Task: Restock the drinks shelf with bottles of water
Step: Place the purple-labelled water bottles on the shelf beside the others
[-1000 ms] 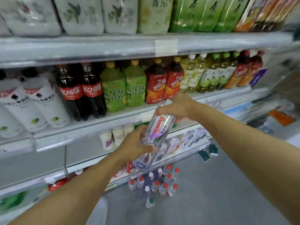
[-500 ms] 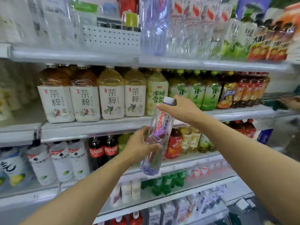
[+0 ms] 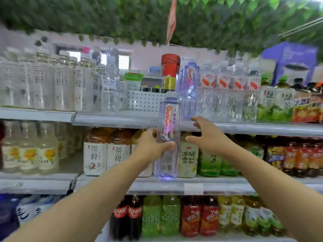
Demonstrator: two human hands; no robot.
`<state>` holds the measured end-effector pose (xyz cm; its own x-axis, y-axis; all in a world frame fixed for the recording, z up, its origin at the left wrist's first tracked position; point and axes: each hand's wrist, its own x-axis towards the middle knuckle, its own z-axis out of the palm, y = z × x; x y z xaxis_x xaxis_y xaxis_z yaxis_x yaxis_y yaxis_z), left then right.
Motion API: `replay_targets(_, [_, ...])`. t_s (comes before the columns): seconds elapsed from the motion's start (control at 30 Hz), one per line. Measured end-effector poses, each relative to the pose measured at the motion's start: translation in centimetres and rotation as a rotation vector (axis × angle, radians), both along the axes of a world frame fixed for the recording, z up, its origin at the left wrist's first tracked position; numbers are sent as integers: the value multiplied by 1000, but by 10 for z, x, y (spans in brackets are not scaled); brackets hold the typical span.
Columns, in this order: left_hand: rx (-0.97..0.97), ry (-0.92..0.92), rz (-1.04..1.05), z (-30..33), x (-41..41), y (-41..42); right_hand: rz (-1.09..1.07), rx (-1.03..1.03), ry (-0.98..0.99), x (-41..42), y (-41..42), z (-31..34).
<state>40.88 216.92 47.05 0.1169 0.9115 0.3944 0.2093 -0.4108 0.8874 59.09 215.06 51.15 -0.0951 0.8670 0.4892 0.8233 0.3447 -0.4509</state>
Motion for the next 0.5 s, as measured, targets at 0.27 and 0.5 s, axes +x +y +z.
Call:
replay_targets(0.27, [92,-11,124,91,-16,28,-4,112,-149,-8,39,28])
replay_targets(0.5, [146,-67,105,144,-27,73,12,184,-205,-22,71,36])
